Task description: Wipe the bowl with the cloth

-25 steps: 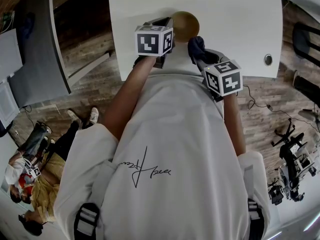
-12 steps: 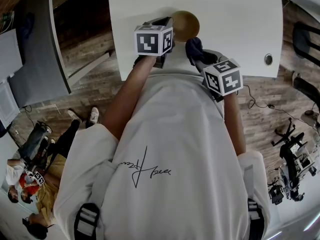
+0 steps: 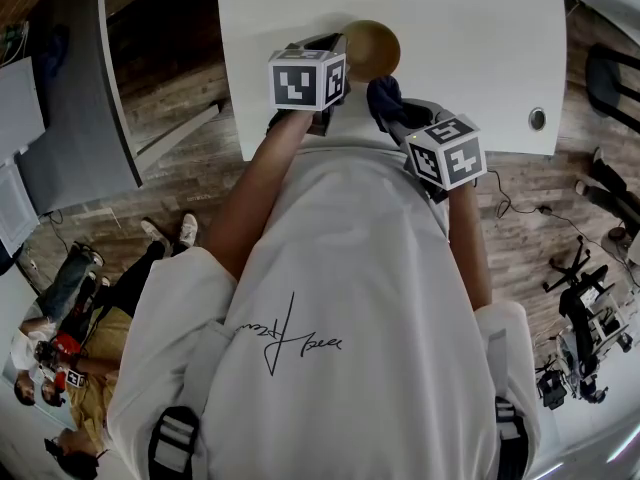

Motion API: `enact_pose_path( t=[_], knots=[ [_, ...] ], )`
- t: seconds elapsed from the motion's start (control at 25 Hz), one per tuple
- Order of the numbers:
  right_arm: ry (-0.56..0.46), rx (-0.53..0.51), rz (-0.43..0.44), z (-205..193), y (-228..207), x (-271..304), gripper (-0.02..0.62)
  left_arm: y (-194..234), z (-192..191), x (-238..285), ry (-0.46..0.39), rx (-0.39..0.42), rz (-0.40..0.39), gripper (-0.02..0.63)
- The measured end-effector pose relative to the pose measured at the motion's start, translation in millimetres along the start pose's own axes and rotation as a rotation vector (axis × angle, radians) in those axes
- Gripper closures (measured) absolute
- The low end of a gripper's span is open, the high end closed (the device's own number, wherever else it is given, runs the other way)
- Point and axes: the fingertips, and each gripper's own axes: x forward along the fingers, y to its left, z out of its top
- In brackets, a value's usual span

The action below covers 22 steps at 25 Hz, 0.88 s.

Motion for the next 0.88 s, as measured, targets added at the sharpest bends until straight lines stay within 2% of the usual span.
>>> enact_pose_path(
  t=[0.12, 0.36, 0.88],
  knots=[
    [0.008, -0.009, 0.012, -0.4, 2.6, 1.4, 0.514, -2.4, -0.2, 2.0, -0.006, -0.007, -0.015, 0.597],
    [0.015, -0.021, 0.023, 0.7, 5.4, 3.3, 0.514, 1.3, -0.5, -0.6, 0.005, -0.004, 0.006, 0.597],
    [0.018, 0.004, 0.084, 4.0, 10.9, 6.7, 0.514, 2.1, -1.1, -0.9, 0.003, -0.010, -0.002, 0.597]
  ],
)
